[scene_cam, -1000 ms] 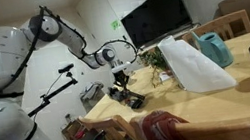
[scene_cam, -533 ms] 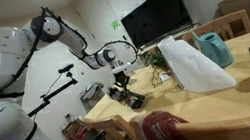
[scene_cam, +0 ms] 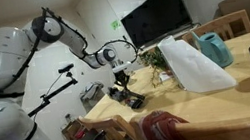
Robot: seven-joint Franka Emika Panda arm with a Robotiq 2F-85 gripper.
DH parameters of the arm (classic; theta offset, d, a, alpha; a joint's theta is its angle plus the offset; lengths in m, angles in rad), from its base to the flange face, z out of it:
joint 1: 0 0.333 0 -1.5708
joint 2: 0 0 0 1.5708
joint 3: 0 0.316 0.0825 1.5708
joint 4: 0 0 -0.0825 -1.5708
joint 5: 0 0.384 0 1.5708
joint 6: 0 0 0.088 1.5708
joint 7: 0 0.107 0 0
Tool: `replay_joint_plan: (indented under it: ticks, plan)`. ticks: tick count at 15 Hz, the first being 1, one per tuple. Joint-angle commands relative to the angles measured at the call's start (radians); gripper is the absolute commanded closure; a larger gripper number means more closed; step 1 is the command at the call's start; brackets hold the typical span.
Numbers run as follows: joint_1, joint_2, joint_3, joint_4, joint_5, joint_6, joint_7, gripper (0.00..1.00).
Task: Dismantle the vacuum head
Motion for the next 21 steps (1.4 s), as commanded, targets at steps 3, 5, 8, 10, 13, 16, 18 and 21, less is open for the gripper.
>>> replay_joint_plan:
  ticks: [3,5,8,10,13,16,18,21]
  plan:
    - [0.010,0.038,0.000,0.059,-0.015,-0.041,0.010,1.00]
    - [0.010,0.045,0.000,0.069,-0.015,-0.045,0.009,1.00]
    - [0.011,0.050,0.000,0.079,-0.015,-0.051,0.010,1.00]
    - [0.013,0.051,-0.001,0.082,-0.016,-0.056,0.013,1.00]
    - [0.020,0.055,-0.005,0.086,-0.020,-0.064,0.020,1.00]
    - [0.026,0.066,-0.006,0.096,-0.022,-0.074,0.022,1.00]
    - [0.029,0.074,-0.008,0.102,-0.023,-0.081,0.024,1.00]
    - [0.031,0.089,-0.012,0.115,-0.023,-0.101,0.029,1.00]
